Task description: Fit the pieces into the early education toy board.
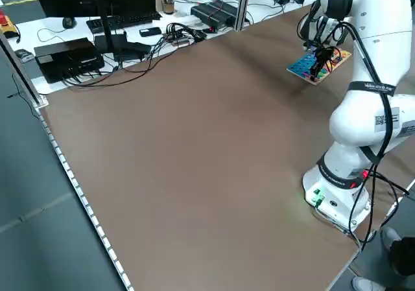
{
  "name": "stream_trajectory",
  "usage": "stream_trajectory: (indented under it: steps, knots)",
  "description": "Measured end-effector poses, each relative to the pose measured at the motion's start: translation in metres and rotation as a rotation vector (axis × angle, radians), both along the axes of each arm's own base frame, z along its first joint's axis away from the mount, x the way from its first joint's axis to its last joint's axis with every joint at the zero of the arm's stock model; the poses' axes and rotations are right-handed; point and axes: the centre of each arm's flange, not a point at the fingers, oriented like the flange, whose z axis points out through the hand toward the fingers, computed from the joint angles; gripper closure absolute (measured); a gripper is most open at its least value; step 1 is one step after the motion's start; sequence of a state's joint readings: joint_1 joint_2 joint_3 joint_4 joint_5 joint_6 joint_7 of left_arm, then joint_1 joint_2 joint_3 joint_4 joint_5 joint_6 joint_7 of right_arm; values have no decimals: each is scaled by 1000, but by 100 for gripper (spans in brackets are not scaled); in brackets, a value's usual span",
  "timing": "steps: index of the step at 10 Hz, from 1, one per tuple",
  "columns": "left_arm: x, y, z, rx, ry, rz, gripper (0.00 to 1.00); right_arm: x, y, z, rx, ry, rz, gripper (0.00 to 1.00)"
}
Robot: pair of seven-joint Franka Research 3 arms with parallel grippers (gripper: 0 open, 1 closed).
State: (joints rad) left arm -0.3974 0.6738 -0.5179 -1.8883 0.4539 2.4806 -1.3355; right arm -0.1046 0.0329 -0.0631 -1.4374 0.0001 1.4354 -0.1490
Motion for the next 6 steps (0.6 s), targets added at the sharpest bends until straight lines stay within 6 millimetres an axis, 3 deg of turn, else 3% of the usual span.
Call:
stream_trajectory:
  steps: [6]
  knots:
    - [-1,0,0,0,0,-1,74,-2,0,-2,3,18,0,1]
